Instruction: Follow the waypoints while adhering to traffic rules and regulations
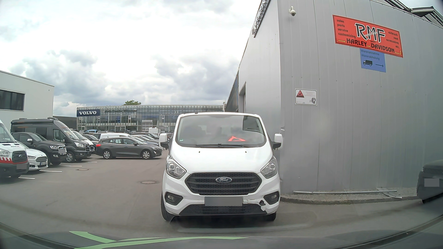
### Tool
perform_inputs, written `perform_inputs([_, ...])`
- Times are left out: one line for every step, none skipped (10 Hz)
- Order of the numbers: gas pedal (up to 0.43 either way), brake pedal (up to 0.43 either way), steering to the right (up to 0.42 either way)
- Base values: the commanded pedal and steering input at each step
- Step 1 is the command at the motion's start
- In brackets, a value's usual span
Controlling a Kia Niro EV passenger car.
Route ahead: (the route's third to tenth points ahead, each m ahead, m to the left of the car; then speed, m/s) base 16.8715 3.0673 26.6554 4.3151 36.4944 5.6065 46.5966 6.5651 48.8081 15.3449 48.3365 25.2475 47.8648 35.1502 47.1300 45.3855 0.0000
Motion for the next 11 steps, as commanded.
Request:
perform_inputs([0.0, 0.47, -0.462])
perform_inputs([0.0, 0.47, -0.462])
perform_inputs([0.0, 0.47, -0.462])
perform_inputs([0.0, 0.47, -0.462])
perform_inputs([0.0, 0.47, -0.462])
perform_inputs([0.0, 0.47, -0.462])
perform_inputs([0.0, 0.47, -0.463])
perform_inputs([0.0, 0.47, -0.463])
perform_inputs([0.0, 0.476, -0.462])
perform_inputs([0.0, 0.47, -0.462])
perform_inputs([0.0, 0.47, -0.463])
